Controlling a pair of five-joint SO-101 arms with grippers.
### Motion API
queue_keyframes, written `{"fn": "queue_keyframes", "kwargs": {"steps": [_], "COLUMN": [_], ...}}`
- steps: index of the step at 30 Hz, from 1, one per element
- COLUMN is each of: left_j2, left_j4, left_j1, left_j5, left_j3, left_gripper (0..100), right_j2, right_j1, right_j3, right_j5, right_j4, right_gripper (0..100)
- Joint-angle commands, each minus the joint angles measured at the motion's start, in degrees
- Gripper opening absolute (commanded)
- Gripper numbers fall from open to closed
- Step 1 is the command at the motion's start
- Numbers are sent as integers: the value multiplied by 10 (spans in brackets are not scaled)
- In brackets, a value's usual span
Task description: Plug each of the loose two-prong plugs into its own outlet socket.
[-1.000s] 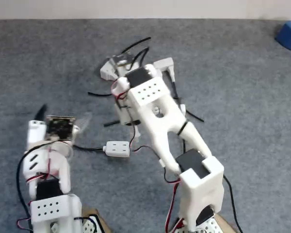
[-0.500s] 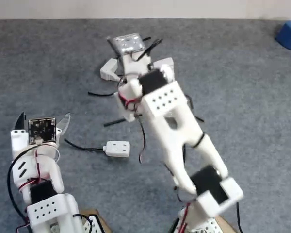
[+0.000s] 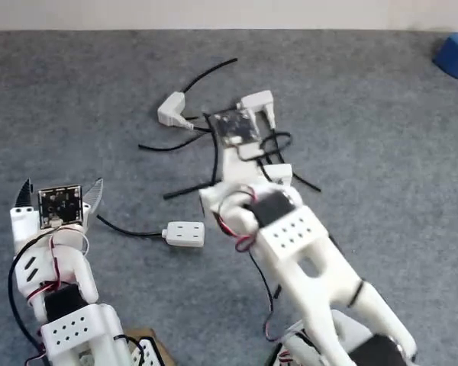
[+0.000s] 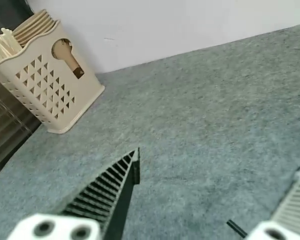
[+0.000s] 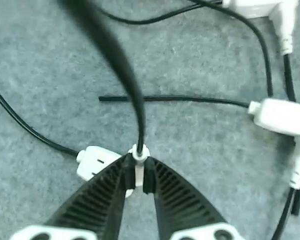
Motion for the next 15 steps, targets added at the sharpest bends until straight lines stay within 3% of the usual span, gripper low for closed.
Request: {"fn": "queue_keyframes", "kwargs": {"steps": [1,6,15], "left_j2": [0,-1,-1], "left_j4": [33,34,40], "left_j1": [-6,-30,-23], "left_j5": [-18,-17,-17], "left_j3": [9,9,9], "left_gripper": [424,421,421], "right_j2": [-67,-108,-108], "right_j1": [10,4,-97], "right_j3": [29,82,91], "right_j5": [-17,-39,-62], "right_j4": [-17,-47,-66], "right_gripper": [7,7,7]}}
